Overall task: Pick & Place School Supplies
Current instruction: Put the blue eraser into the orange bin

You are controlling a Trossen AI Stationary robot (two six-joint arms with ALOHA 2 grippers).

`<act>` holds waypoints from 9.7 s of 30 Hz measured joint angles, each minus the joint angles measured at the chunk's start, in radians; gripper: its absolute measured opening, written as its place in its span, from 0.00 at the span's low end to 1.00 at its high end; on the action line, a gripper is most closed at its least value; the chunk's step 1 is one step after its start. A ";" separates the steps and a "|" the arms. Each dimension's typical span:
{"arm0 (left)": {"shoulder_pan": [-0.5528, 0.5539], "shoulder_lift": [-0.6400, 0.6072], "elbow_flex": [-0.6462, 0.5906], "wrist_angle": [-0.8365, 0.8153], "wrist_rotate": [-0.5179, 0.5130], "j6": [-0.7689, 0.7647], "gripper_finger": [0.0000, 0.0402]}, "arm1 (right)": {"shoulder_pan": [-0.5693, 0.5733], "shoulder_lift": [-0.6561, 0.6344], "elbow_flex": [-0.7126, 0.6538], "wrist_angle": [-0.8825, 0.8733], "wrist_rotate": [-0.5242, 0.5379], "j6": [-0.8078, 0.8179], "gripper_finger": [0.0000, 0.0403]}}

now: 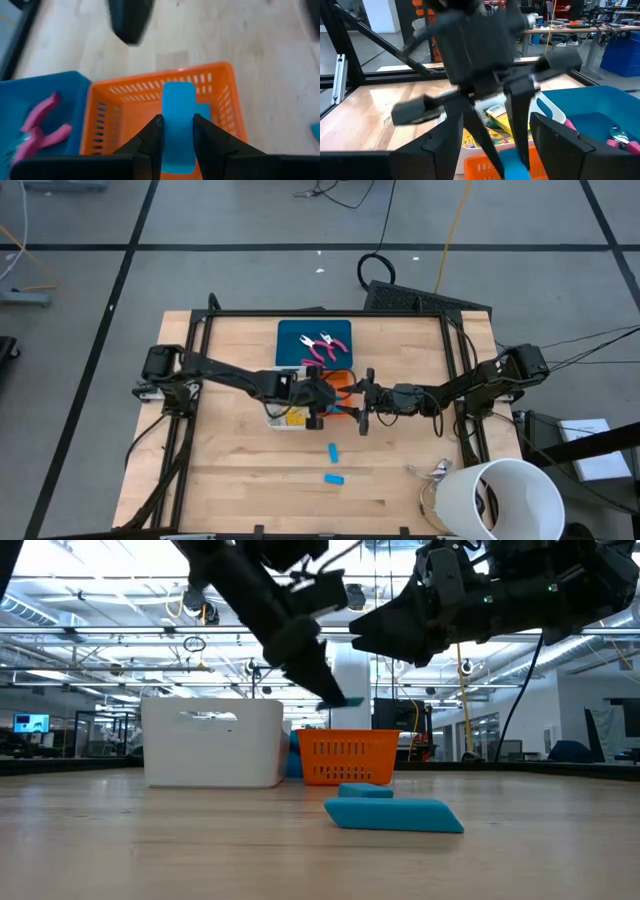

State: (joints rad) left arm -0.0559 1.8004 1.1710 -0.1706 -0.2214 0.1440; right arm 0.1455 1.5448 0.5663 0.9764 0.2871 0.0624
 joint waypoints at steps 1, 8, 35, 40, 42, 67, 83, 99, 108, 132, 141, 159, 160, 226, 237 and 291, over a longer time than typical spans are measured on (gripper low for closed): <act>0.005 0.009 0.000 0.001 0.017 0.000 0.23 | 0.000 0.000 0.000 0.001 0.000 0.000 0.55; 0.016 0.048 0.001 0.010 0.038 -0.001 0.23 | 0.000 -0.001 0.000 0.000 0.000 0.000 0.55; -0.043 -0.050 0.000 -0.028 0.145 -0.066 0.81 | 0.005 0.000 0.000 -0.015 -0.003 -0.002 0.55; -0.147 -0.077 0.001 -0.006 0.202 -0.066 0.81 | 0.005 0.000 0.000 -0.009 -0.002 -0.019 0.55; -0.189 -0.067 0.001 -0.007 0.203 -0.039 0.81 | 0.005 0.000 0.000 -0.002 -0.002 -0.022 0.55; -0.273 0.179 0.000 0.175 0.079 -0.298 0.81 | 0.007 0.000 0.000 0.007 -0.003 -0.003 0.55; -0.276 0.194 0.000 0.202 0.046 -0.286 0.81 | 0.007 0.000 0.000 0.007 -0.004 -0.003 0.55; -0.285 0.269 0.001 0.235 0.011 -0.334 0.81 | 0.007 0.000 -0.001 0.006 -0.003 0.000 0.55; -0.284 0.269 0.001 0.205 0.025 -0.335 0.80 | 0.007 0.000 -0.001 0.006 -0.003 0.003 0.55; -0.282 0.271 0.000 0.202 0.028 -0.322 0.30 | 0.007 0.000 -0.001 0.006 -0.004 0.004 0.55; -0.264 0.269 0.001 0.199 0.030 -0.332 0.09 | 0.007 0.000 0.000 0.006 -0.004 0.004 0.55; -0.276 0.194 -0.003 0.191 0.055 -0.325 0.09 | 0.008 0.000 0.000 0.012 -0.004 0.003 0.55; -0.277 0.183 -0.003 0.191 0.053 -0.324 0.09 | 0.008 0.000 0.000 0.013 -0.004 0.002 0.55; -0.135 -0.143 0.000 -0.057 0.005 -0.183 0.32 | 0.020 -0.132 -0.017 -0.074 0.004 -0.069 0.55; -0.387 -0.082 0.001 -0.021 0.044 -0.085 0.35 | 0.020 -0.132 -0.017 -0.070 0.001 -0.049 0.55; -0.374 0.156 -0.001 0.224 0.067 -0.168 0.18 | 0.020 -0.132 -0.017 -0.069 0.004 -0.030 0.55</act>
State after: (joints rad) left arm -0.4299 1.9563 1.1695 0.0530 -0.1546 -0.0242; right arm 0.1658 1.4132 0.5495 0.9078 0.2909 0.0324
